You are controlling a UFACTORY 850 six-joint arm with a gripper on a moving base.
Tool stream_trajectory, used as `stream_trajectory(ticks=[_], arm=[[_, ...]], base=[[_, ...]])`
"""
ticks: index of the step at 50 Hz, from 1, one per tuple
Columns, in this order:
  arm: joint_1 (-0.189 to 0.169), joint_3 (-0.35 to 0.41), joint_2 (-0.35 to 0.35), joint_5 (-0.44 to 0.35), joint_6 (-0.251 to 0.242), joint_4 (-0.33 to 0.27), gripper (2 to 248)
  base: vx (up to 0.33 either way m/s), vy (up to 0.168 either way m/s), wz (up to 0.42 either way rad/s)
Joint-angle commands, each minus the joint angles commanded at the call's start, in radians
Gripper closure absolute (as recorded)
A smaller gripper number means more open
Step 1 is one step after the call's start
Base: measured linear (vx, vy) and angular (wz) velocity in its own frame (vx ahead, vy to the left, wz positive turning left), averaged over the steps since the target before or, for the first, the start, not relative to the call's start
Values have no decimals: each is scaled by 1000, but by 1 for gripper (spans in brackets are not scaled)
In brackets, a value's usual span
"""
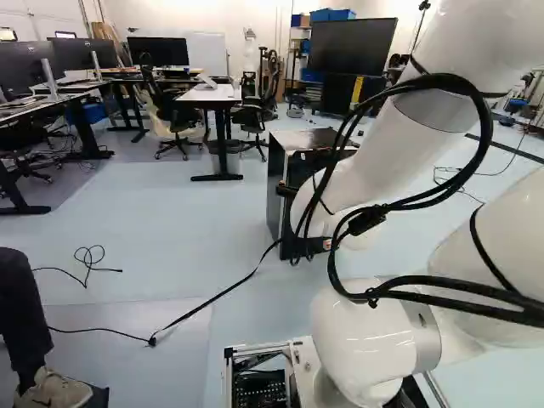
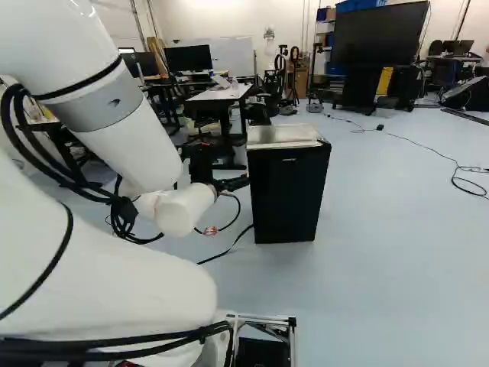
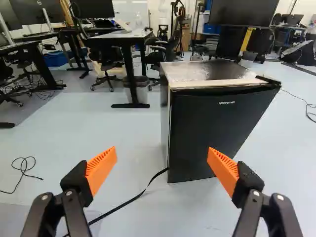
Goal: Open the fridge door
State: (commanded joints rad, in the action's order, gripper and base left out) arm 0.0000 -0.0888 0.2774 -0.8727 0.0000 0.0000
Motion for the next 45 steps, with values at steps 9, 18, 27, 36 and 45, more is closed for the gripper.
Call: stream_trajectory(ticks=[9, 18, 27, 36, 45], arm=[[0, 0, 0, 0, 0, 0, 3], [0, 0, 0, 0, 0, 0, 3], [0, -6, -7, 0, 0, 0, 3], [0, -21, -25, 0, 0, 0, 3], [0, -40, -47, 0, 0, 0, 3]], base=[[16, 1, 0], [0, 0, 0], [0, 0, 0], [0, 0, 0], [0, 0, 0]])
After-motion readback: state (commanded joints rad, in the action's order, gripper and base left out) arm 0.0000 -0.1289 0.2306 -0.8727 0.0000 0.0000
